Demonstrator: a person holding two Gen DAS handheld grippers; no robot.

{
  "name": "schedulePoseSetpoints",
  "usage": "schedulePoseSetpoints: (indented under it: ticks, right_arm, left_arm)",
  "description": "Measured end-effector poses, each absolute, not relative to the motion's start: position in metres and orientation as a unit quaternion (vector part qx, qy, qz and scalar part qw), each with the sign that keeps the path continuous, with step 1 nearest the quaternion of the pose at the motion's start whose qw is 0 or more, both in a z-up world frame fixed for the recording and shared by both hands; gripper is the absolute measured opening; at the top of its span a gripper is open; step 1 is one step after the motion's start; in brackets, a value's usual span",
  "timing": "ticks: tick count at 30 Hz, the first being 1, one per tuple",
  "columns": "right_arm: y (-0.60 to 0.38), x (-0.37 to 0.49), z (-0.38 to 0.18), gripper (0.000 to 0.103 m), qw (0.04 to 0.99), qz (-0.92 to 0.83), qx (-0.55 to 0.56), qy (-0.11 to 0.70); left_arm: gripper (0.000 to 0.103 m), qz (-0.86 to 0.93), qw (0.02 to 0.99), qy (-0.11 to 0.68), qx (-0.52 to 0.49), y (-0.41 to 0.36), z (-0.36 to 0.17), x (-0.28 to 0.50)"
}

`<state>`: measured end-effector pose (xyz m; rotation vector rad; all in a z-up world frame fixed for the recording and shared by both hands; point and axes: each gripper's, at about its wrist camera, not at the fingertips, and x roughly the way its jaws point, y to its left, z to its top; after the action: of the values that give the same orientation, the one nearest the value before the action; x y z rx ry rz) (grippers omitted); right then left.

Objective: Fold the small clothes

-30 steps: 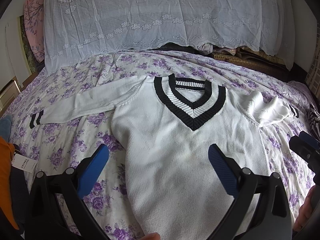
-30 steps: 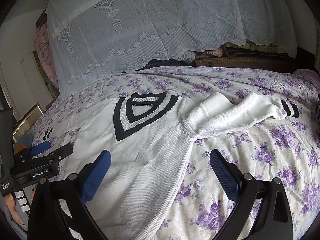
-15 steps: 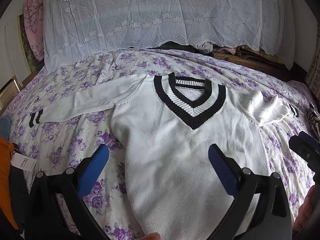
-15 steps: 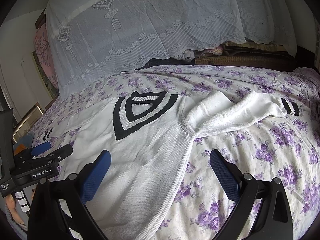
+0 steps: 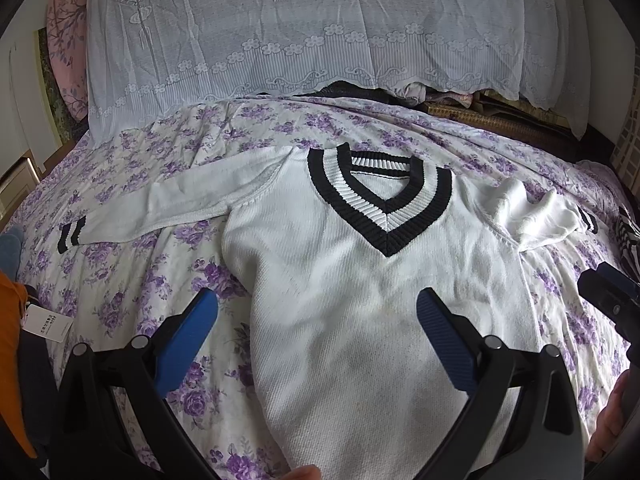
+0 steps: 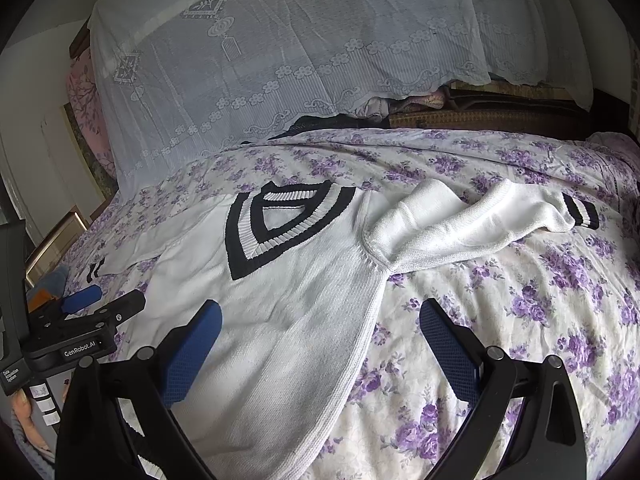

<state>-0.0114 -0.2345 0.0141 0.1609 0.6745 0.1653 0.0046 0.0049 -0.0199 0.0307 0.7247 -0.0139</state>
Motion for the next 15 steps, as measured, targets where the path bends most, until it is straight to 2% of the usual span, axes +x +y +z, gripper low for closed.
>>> schedulePoseSetpoints:
  ticks: [7,12,15]
  right_arm:
    - [-0.238,-0.013,-0.001,0.100,0.927,0.089,0.084,0.355]
    - [-0.248,-0.026,-0.041,0.100,0.894,0.112,0.110,0.419]
    - [-0.251,-0.033,-0.062,0.100,0.866,0.150,0.158,0.451]
  left_arm:
    - [0.098,-0.031,0.920,0.389,-0.016,0.030,-0.038,-0.001]
    - [0.098,-0.051,0.872,0.478,-0.093,0.091,-0.090,-0.010]
    - [0.098,-0.089,0.867,0.470,-0.139,0.114,-0.095,-0.023]
